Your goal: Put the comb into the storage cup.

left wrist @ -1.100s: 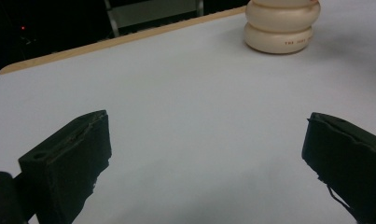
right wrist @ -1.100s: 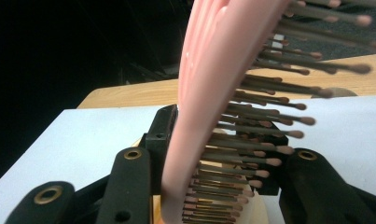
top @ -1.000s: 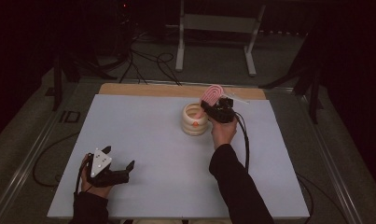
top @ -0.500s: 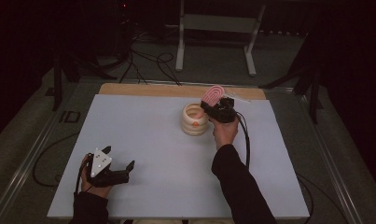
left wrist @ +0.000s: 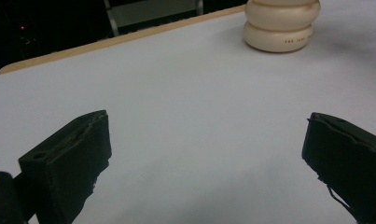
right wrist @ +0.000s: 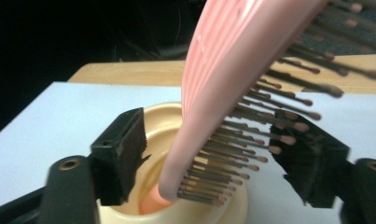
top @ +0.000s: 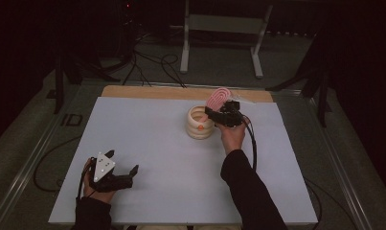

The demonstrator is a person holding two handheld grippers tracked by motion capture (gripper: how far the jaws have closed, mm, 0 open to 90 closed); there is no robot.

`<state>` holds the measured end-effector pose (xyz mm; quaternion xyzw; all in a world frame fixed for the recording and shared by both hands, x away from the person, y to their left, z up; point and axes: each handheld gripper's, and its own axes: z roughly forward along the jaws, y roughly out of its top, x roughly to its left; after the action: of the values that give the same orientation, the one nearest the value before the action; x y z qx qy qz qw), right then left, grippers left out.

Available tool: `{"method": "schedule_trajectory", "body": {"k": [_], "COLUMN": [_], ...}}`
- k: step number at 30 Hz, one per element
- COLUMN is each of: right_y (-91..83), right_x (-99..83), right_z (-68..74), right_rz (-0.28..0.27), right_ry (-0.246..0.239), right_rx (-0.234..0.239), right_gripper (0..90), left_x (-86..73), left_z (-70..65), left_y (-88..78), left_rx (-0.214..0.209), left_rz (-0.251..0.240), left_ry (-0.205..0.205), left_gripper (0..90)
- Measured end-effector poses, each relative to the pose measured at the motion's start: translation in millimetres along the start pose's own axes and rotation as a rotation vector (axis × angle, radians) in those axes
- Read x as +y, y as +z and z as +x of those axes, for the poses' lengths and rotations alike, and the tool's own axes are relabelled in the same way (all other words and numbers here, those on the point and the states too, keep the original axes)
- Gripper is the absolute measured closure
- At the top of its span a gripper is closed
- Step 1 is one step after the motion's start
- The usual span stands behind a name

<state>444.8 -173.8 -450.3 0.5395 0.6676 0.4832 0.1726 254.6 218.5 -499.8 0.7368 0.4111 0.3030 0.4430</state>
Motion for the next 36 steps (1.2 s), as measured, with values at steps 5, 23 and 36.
{"method": "schedule_trajectory", "body": {"k": [5, 23, 36], "right_y": [-1.3, -17.8, -34.3], "right_x": [-1.5, -6.9, -15.2], "right_z": [-0.5, -2.3, -13.0], "right_rz": [0.038, 0.095, 0.088], "right_ry": [-0.023, -0.081, -0.11], "right_rx": [-0.014, -0.008, -0.023], "right_gripper": [15.8, 7.6, 7.3], "left_x": [0.0, 0.1, 0.2], "left_z": [0.1, -0.1, -0.7], "left_y": [0.1, 0.1, 0.6], "left_rx": [0.0, 0.006, 0.006], "left_rz": [0.0, -0.001, 0.0], "left_ry": [-0.001, -0.002, -0.004], "left_gripper": [2.1, 1.9, 1.2]}}
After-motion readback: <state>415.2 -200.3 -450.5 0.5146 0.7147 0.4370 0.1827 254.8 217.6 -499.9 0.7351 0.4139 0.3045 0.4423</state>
